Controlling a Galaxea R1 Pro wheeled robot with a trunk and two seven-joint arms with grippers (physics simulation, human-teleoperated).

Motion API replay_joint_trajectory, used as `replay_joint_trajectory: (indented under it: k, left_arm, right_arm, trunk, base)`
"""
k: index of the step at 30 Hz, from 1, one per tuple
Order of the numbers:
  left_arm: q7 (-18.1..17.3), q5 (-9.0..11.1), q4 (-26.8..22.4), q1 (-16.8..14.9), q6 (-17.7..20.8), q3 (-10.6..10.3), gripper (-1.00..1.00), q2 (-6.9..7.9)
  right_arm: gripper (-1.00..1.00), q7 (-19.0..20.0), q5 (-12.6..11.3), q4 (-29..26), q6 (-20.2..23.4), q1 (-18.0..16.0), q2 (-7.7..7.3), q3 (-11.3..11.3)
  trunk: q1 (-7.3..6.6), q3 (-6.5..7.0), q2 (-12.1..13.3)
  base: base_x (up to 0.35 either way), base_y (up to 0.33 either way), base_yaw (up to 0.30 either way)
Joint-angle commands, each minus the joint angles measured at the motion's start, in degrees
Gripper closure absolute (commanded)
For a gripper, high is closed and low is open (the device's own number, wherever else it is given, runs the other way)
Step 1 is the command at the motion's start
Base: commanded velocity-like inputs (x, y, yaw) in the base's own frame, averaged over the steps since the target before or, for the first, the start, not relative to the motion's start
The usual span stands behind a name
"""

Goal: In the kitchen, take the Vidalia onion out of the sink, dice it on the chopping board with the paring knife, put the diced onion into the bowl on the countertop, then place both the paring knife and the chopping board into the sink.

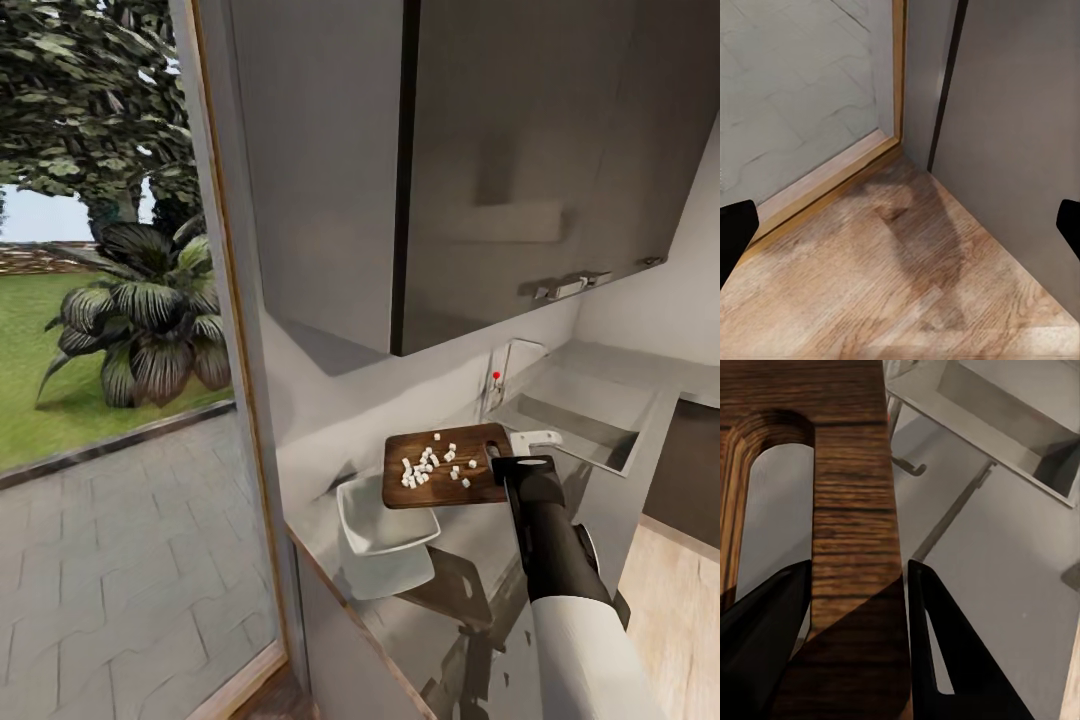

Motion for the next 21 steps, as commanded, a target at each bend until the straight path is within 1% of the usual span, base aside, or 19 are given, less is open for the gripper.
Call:
replay_joint_trajectory:
  k: [1, 19, 21]
  left_arm:
    - [0.26, 0.59, -0.03, 0.02, -0.12, -0.41, -1.00, 0.07]
    - [0.26, 0.57, -0.02, 0.02, -0.12, -0.41, -1.00, 0.12]
    - [0.26, 0.57, -0.02, 0.02, -0.12, -0.41, -1.00, 0.12]
  right_arm:
    - [1.00, 0.07, 0.13, -0.03, 0.17, -0.02, 0.05, -0.08]
    - [1.00, -0.04, 0.18, -0.02, 0.34, -0.02, 0.42, 0.02]
    - [1.00, -0.04, 0.66, -0.02, 0.35, -0.02, 0.44, 0.02]
  trunk:
    - [0.02, -0.01, -0.03]
    - [0.02, -0.01, -0.03]
    - [0.02, -0.01, -0.03]
  base:
    - [0.000, 0.000, 0.000]
    - [0.000, 0.000, 0.000]
    - [0.000, 0.000, 0.000]
